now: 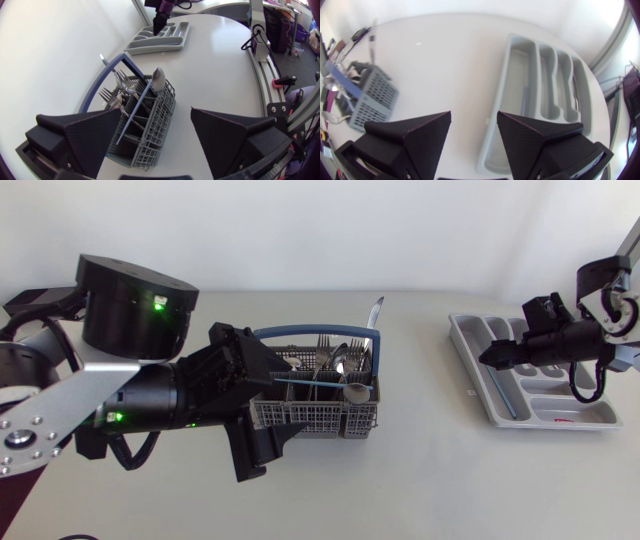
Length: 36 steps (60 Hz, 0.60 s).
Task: Sort the cutlery from the basket into the organizer compartments.
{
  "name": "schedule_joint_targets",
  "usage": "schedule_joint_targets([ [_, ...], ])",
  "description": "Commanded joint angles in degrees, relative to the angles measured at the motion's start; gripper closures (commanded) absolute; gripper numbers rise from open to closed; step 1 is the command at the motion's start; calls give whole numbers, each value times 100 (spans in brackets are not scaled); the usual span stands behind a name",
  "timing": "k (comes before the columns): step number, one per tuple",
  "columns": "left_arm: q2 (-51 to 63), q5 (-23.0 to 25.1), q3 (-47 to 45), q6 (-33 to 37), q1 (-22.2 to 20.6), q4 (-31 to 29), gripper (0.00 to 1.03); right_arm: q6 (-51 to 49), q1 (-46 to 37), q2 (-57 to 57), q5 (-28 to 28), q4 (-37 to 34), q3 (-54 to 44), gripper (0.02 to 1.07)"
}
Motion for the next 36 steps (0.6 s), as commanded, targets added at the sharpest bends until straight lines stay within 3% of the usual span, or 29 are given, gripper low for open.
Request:
schedule_joint_targets([
  [1, -96, -51, -164, 91, -76, 109, 7, -288, 284, -535, -277, -341, -274, 32],
  [17, -105, -157, -296, 91, -199, 161, 7, -332, 1356, -1344, -1068, -1308, -177, 32],
  [36, -167, -192, -471, 82, -199, 188, 7, -182, 2842, -1818, -1059, -1440, -318, 33],
])
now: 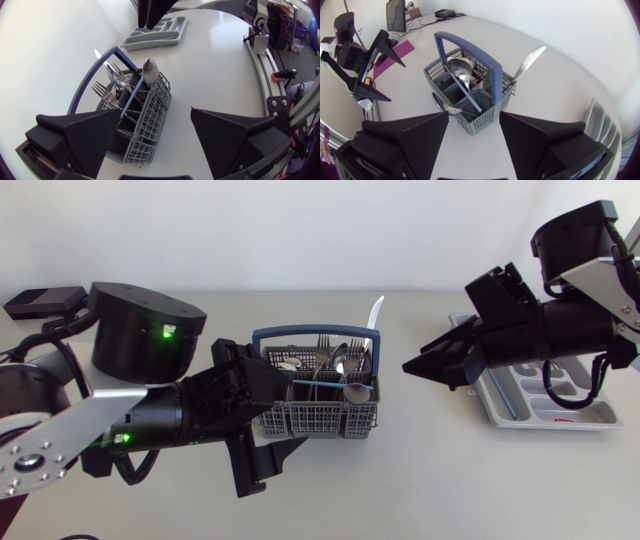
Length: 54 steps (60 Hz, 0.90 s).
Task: Sort the cutlery from the basket into the organizer compartments.
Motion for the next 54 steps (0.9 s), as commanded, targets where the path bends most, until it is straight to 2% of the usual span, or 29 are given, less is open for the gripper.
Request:
schedule_joint_targets([
  [1, -106, -26, -141, 82, -46, 61, 7, 60, 348, -44, 20, -69, -191, 33],
  [10, -132, -35, -185, 82, -81, 70, 7, 157, 840, 0, 179, 45, -297, 34],
  [18, -167, -61, -220, 82, -99, 70, 7, 183, 1139, 141, 381, 282, -420, 43],
  [28, -176, -61, -238, 82, -108, 79, 7, 166, 1298, 326, 477, 449, -437, 44],
  [34, -176, -61, -256, 82, -116, 105, 7, 166, 1456, 484, 662, 652, -472, 48],
  [49, -176, -70, -291, 82, -134, 149, 7, 122, 1825, 747, 1014, 915, -534, 68],
  [54, -176, -70, -317, 82, -134, 184, 7, 113, 1851, 800, 1119, 1065, -587, 80],
])
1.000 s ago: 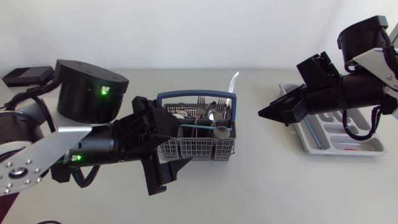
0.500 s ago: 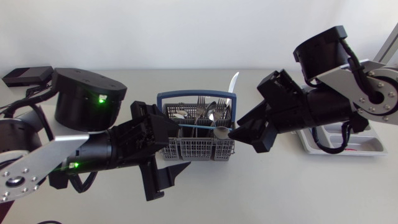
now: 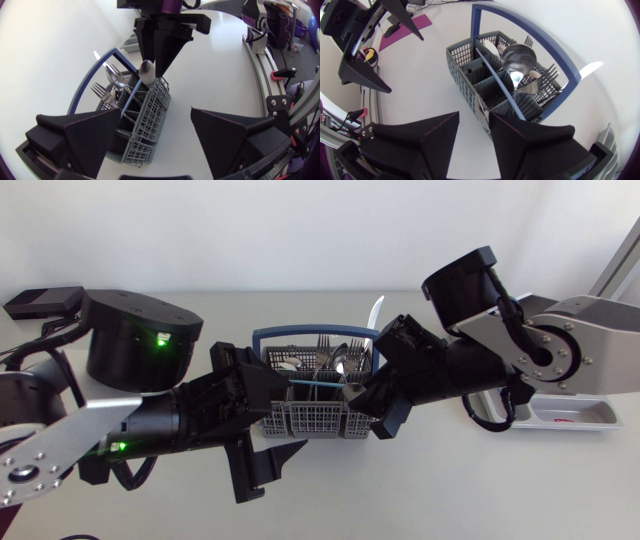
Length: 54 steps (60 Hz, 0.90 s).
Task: Sort the cutlery from the basket into the organizer compartments.
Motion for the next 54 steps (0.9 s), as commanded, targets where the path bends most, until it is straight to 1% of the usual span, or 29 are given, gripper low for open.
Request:
schedule_joint_targets([
  [1, -75, -30, -203, 84, -57, 105, 7, -1, 66, 129, 114, 153, -187, 82],
  [3, -75, -30, -212, 84, -57, 114, 7, -1, 66, 147, 122, 171, -178, 87],
  [7, -75, -30, -239, 84, -66, 132, 7, -1, 57, 164, 122, 180, -160, 101],
  [8, -75, -30, -239, 84, -66, 132, 7, -1, 57, 164, 114, 189, -152, 102],
  [28, -110, -30, -274, 84, -57, 167, 7, 96, -66, -73, -53, -84, 200, 102],
  [45, -93, -39, -274, 5, -49, 334, 7, 456, -488, -521, -730, -321, 543, 102],
  [49, -66, -39, -274, -4, -57, 378, 7, 527, -585, -644, -818, -339, 596, 102],
  [54, -14, -66, -256, -22, -75, 448, 7, 606, -752, -794, -1003, -488, 719, 102],
])
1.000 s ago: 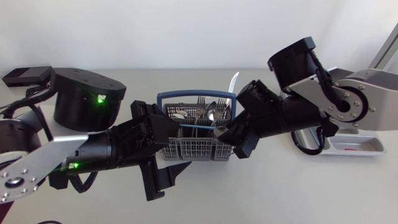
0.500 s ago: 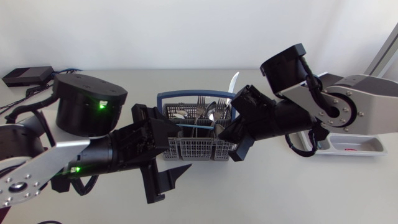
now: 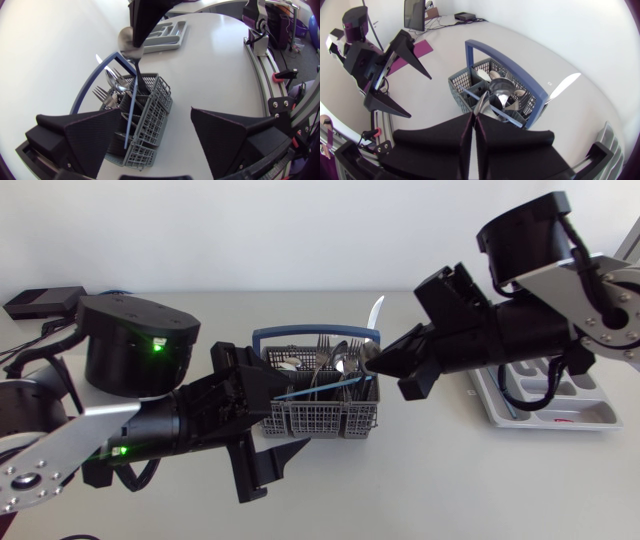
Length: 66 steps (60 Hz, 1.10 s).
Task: Sort the cutlery from the basket into the organizer compartments.
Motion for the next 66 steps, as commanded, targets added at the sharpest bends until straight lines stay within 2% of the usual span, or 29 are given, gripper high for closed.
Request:
schedule_joint_targets([
  [1, 37, -61, -118, -28, -55, 134, 7, 188, -193, -228, -203, -154, 284, 102],
  [16, 186, -52, 145, -213, -73, 195, 7, 197, -430, -694, -721, -708, 477, 102],
  [26, 406, 229, 514, -362, -29, 81, 7, 180, -430, -1151, -932, -1147, 504, 102],
  [48, 1083, 1292, 1376, -626, 120, -438, 7, -330, -456, -1669, -1697, -2026, 372, 102],
  [66, 1320, 2312, 1683, -529, 173, -1088, 10, -471, -474, -1704, -2277, -2096, 90, 102],
])
